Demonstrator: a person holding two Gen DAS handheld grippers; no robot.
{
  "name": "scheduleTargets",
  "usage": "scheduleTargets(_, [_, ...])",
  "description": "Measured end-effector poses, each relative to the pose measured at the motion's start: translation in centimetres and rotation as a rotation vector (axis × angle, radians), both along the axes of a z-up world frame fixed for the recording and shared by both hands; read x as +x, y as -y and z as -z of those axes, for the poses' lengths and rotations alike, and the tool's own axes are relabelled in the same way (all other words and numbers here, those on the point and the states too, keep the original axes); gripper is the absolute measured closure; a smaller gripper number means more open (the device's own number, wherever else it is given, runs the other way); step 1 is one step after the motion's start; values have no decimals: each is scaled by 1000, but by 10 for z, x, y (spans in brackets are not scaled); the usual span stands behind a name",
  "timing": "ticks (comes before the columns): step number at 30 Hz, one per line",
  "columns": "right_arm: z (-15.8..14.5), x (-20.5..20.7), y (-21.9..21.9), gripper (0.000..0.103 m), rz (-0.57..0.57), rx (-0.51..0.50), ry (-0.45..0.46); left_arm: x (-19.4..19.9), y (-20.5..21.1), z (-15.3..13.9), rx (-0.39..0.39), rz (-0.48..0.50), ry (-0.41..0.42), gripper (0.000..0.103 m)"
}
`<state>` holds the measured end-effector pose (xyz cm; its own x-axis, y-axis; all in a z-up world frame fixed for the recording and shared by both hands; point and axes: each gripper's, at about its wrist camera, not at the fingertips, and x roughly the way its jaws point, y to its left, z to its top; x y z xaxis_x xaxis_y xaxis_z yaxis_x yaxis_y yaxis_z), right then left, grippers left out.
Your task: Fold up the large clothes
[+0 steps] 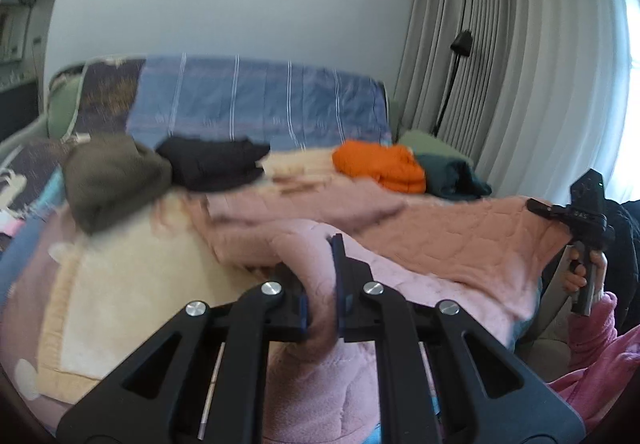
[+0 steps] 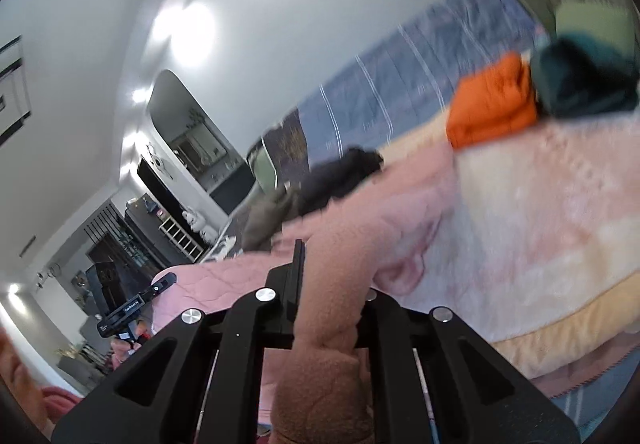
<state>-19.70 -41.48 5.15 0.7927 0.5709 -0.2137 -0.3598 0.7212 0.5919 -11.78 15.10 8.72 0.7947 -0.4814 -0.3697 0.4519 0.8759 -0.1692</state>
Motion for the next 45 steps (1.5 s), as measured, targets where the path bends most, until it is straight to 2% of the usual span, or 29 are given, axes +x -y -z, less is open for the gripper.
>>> scheduleTargets(4, [-8,-6,-1,93,38,-81,35,-8,-11,-5,-5,-24,39,92])
scheduleTargets(8, [11,28,-6,93,54,-64,-28,24,-15,17,-29,-65,-59,92])
scheduleTargets(12, [21,49,-11,93,94,-104,-55,53,-19,38,-41,-105,-135,91])
scheduleTargets(20, [28,93,-14,92,137,-130,-59,91,-19,48,-34,-128,-159,89])
scheduleTargets(28, [50,168,-16,92,164,-142,-126,149,-11,59,-10,-153,-199,89])
scheduleTargets(33, [81,210,-22,92,181,-180,-202,196,-12,97,13,-200,-289,88])
scheduleTargets(38, [108,229,-26,91,196,-208,-247,225,-15,135,-4,-222,-362,87])
scheduleTargets(43, [109,227,-28,85,193,-226,-241,224,-12,137,12,-213,-341,87])
scheduleTargets(44, [107,224,-28,83,193,-228,-243,223,-13,135,11,-214,-342,86])
scheduleTargets(45, [103,220,-29,76,196,-238,-240,220,-13,133,5,-214,-343,86])
